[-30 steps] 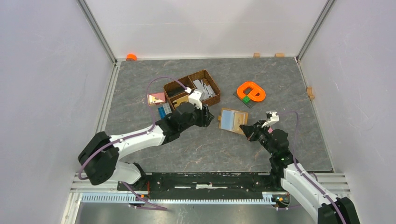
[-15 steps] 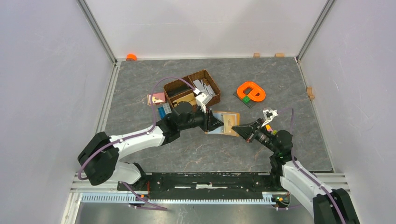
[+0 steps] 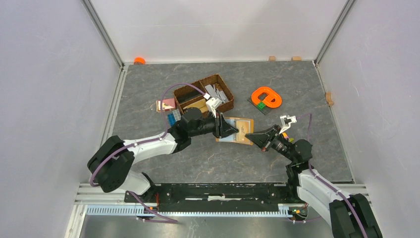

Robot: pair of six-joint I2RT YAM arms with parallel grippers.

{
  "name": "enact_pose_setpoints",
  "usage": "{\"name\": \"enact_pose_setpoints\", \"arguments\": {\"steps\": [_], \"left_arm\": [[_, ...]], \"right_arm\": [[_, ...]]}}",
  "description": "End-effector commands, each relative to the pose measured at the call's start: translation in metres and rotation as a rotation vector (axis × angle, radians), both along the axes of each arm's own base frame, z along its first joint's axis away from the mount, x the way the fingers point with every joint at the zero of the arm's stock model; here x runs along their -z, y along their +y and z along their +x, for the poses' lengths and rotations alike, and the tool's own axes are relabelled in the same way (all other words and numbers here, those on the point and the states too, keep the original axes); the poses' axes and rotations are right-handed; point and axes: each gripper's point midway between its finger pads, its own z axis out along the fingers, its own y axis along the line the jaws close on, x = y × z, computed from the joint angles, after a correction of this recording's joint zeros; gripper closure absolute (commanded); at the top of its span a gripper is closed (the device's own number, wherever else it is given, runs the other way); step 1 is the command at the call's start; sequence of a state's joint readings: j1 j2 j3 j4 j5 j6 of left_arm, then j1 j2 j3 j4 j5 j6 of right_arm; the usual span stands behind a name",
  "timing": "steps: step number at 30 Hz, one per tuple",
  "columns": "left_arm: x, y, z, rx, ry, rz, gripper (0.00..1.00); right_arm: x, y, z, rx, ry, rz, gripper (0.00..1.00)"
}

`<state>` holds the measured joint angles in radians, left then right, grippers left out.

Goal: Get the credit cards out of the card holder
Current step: Remove the credit card from the card holder.

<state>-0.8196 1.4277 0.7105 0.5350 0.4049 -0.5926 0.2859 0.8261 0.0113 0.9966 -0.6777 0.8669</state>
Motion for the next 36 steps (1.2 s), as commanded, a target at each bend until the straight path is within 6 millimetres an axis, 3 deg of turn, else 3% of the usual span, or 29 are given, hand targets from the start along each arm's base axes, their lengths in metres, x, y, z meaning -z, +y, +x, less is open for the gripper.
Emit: {"name": "enact_pose_setpoints", "arguments": {"steps": [1, 6, 9, 15, 19, 22, 26, 30, 31, 34, 36], "left_arm": [[-0.013, -0.009, -0.013, 0.093, 0.029, -0.098, 0.65], [-0.039, -0.015, -0.035, 0.231, 0.009, -0.219, 0.65], [-0.046, -0.013, -0.041, 0.254, -0.009, -0.251, 0.74], [-0.054, -0.014, -0.047, 0.296, -0.016, -0.284, 0.83], [-0.059, -0.016, -0.055, 0.347, -0.020, -0.300, 0.98], [-0.054, -0.019, -0.056, 0.351, -0.017, -0.267, 0.97], [-0.053, -0.022, -0.058, 0.367, -0.016, -0.256, 0.83], [-0.053, -0.022, -0.059, 0.366, -0.020, -0.250, 0.78], [-0.053, -0.022, -0.059, 0.368, -0.023, -0.251, 0.79], [-0.054, -0.021, -0.058, 0.353, -0.030, -0.248, 0.95], [-0.053, -0.020, -0.056, 0.336, -0.036, -0.236, 0.98]], "right_arm": [[-0.012, 0.002, -0.017, -0.049, -0.082, 0.040, 1.00], [-0.011, -0.002, -0.016, -0.043, -0.061, 0.061, 1.00], [-0.009, -0.007, -0.015, -0.031, -0.036, 0.081, 1.00], [-0.010, -0.014, -0.016, -0.025, -0.009, 0.120, 1.00], [-0.014, -0.017, -0.019, -0.033, -0.003, 0.152, 1.00], [-0.018, -0.016, -0.023, -0.055, -0.015, 0.165, 1.00], [-0.018, -0.014, -0.024, -0.071, -0.005, 0.165, 1.00], [-0.015, -0.013, -0.023, -0.082, 0.008, 0.158, 1.00], [-0.015, -0.013, -0.023, -0.084, 0.012, 0.158, 1.00], [-0.016, -0.013, -0.024, -0.085, 0.006, 0.160, 1.00], [-0.017, -0.014, -0.024, -0.082, 0.000, 0.164, 0.98]]}}
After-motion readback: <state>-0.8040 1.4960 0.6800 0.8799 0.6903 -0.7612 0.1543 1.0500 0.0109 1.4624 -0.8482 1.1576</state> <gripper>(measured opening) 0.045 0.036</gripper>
